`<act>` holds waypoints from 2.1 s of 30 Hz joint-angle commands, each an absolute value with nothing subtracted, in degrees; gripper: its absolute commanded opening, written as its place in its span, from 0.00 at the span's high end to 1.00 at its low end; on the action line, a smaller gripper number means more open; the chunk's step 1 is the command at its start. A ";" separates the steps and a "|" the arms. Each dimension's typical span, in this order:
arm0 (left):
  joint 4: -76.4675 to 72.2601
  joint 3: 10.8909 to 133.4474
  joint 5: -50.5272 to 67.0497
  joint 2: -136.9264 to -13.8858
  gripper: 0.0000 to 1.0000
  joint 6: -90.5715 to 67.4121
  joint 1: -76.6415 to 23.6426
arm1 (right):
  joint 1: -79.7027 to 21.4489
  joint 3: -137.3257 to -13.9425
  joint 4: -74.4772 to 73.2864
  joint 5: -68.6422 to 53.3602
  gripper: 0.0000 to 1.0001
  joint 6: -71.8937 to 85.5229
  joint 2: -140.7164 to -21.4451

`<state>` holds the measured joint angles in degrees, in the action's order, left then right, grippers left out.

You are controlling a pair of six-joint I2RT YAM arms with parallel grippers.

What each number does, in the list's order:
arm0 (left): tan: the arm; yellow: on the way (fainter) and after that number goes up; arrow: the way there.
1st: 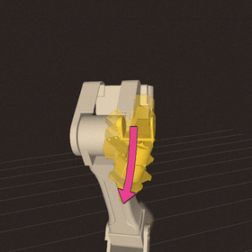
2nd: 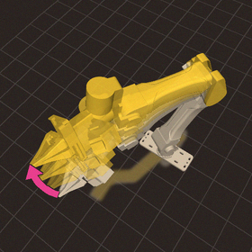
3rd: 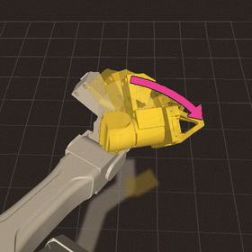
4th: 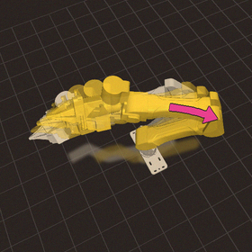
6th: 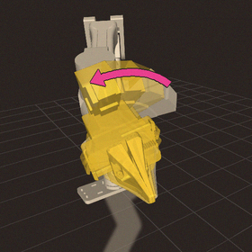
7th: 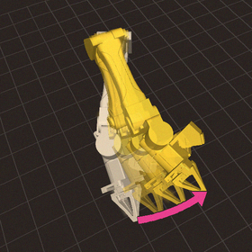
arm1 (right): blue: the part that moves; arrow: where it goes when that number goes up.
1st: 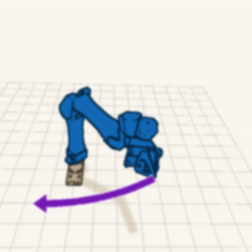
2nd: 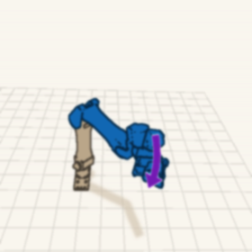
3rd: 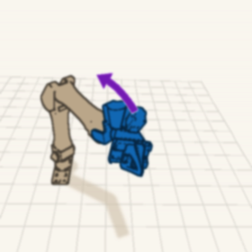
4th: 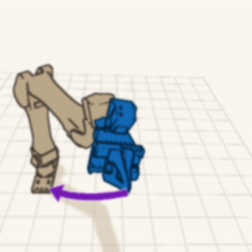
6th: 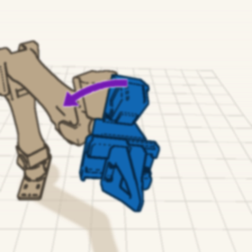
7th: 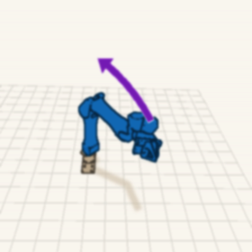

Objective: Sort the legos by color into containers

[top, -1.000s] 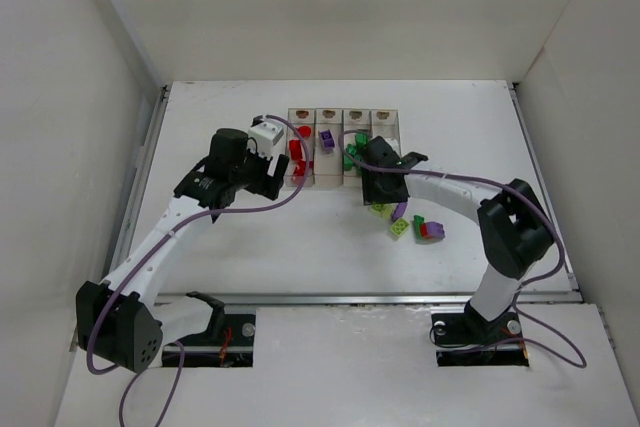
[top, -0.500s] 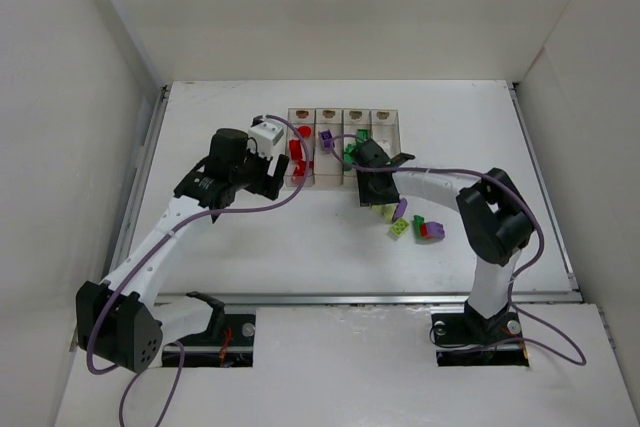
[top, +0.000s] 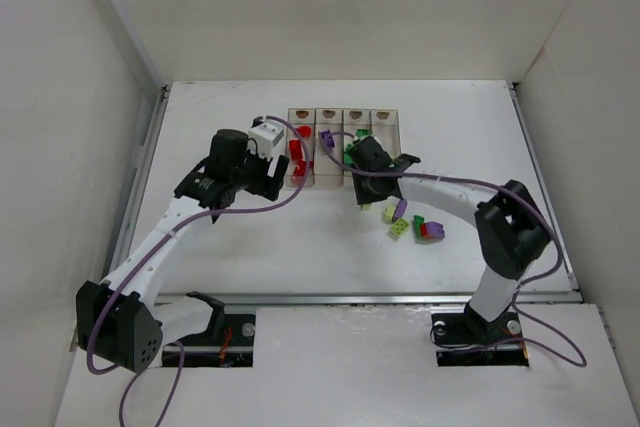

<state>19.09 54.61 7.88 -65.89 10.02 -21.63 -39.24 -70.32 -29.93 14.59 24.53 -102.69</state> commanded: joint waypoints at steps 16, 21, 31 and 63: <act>18.11 54.49 8.17 -64.60 0.21 10.37 -21.27 | -26.10 -90.78 -29.54 15.56 0.97 10.73 -106.86; 18.11 54.49 7.12 -64.60 0.21 10.37 -21.27 | -26.10 -96.85 -31.29 18.80 0.89 10.20 -112.49; 18.11 53.96 7.12 -64.60 0.21 10.37 -21.27 | -26.10 -97.65 -32.52 20.48 0.18 10.20 -110.92; 17.58 52.91 7.82 -64.69 0.21 10.37 -21.27 | -36.56 -58.36 -41.04 10.90 0.34 41.65 -87.88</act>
